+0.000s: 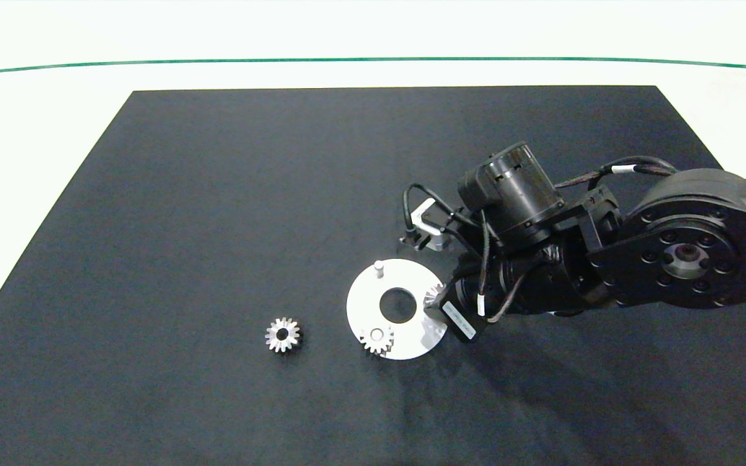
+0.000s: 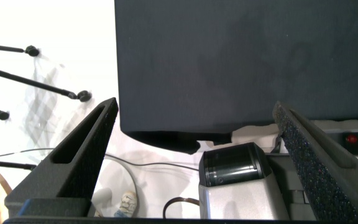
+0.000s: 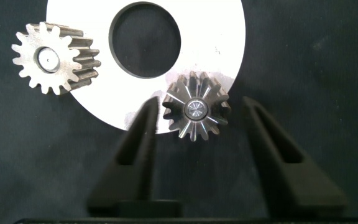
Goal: Install three planetary gears onto the carrier pins
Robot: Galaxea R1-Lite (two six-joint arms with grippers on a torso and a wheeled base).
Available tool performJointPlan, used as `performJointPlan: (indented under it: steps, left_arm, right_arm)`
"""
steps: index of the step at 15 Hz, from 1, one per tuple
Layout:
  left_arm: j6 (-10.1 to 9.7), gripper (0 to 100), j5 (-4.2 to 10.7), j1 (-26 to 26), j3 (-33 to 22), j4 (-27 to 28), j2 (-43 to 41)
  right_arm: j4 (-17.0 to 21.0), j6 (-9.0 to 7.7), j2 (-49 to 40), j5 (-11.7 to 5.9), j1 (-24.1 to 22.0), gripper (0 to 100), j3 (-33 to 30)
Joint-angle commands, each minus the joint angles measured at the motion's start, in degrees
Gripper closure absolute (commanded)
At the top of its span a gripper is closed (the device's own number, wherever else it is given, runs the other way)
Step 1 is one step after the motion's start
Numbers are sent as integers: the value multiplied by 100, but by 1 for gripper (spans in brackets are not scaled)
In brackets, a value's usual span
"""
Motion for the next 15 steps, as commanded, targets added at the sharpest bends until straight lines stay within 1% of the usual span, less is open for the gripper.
performJointPlan:
  steps: [1,3,5,6,7,8,9,10,11,12,13,14,15]
  left_arm:
    - [11,0,3,3,-8,37,-1]
    - [11,0,3,3,-8,37,8]
    - [11,0,-6,-6,19,-16,166]
    - [-6,0,-6,-15,-25,-130,395]
    - [-15,0,-14,-15,-43,-385,641]
    - [-15,0,-32,-23,-43,-771,1072]
    - [-50,0,-41,-32,-87,-1018,1441]
    - [-112,0,-49,-32,-184,-1149,1898]
    - [-165,0,-49,-41,-245,-1158,2232]
    - [-209,0,-76,-41,-245,-1167,2513]
    - [-288,0,-85,-59,-245,-1176,2733]
    - [-446,0,-85,-67,-245,-1237,2953]
    - [-525,0,-93,-85,-228,-1352,3146]
  right_arm:
    - [13,-11,-5,-6,14,0,33]
    - [22,6,-154,3,5,0,42]
    - [39,15,-884,3,-48,0,411]
    - [39,24,-1306,12,-127,0,596]
    - [48,33,-1719,12,-206,0,780]
    - [48,33,-2387,12,-303,0,1158]
    - [48,33,-2879,12,-382,0,1466]
    - [48,41,-3143,12,-443,0,1624]
    - [48,138,-3828,12,-654,0,1958]
    - [57,217,-4197,12,-812,0,2116]
    - [57,340,-4470,12,-935,0,2239]
    - [75,437,-4689,12,-1023,0,2336]
    - [75,454,-4865,12,-1094,0,2433]
